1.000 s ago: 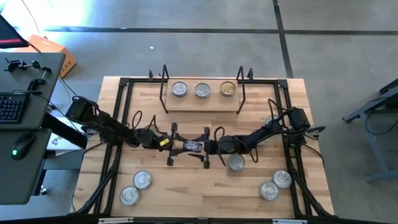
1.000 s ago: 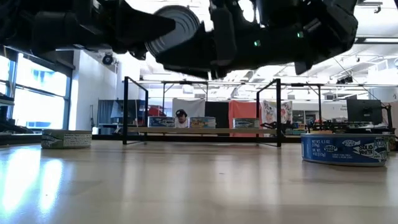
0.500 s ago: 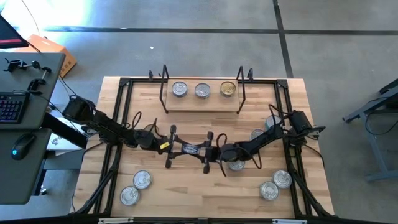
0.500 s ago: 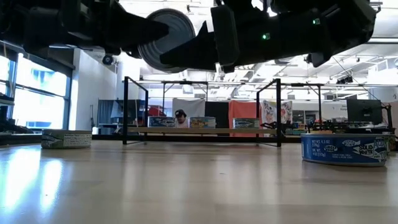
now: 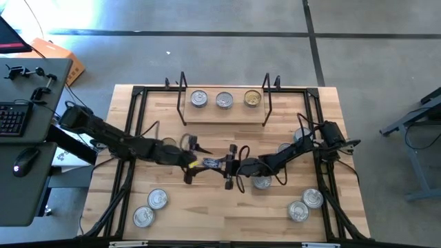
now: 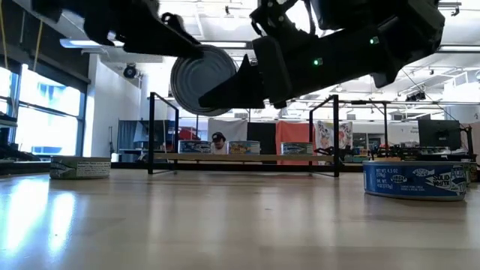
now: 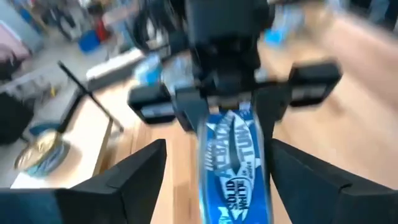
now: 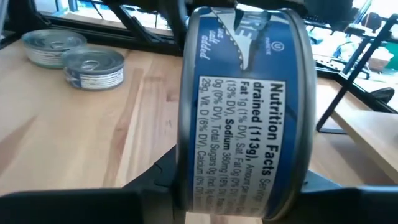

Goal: Stack canned seafood by type on shelf
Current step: Put the blue tuna can on the shelf aligned with the other blue tuna can

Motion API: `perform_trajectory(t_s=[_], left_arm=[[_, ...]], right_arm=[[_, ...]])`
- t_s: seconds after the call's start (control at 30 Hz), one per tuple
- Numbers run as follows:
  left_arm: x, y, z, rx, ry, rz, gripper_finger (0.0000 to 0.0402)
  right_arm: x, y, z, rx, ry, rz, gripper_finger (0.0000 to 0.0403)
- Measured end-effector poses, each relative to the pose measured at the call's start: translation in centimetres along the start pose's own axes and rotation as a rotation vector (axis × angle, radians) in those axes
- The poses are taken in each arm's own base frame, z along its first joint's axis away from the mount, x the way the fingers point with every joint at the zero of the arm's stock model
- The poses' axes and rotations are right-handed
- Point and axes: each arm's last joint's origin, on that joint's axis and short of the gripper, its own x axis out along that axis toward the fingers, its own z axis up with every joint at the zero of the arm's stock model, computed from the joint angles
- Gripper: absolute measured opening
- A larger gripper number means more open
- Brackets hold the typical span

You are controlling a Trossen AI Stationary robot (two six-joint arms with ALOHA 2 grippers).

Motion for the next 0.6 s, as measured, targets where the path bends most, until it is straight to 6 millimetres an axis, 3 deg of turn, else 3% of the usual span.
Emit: perform_trajectory(t_s=[0.13, 0.33, 0.6], left_arm=[[1.3, 0.2, 1.2, 0.053, 0.155, -0.004, 0.0272], [3.0, -0.2, 1.5, 0.105, 0.226, -0.022, 0.0256], [3.1, -0.7, 1.9, 0.115, 0.225, -0.040, 0.0153]], right_arm=[[0.1, -0.3, -0.1, 0.001, 0.008, -0.006, 0.0123], [0.1, -0.2, -0.2, -0.004, 0.017, -0.003, 0.0124], [0.1, -0.2, -0.3, -0.014, 0.032, -0.002, 0.0125]])
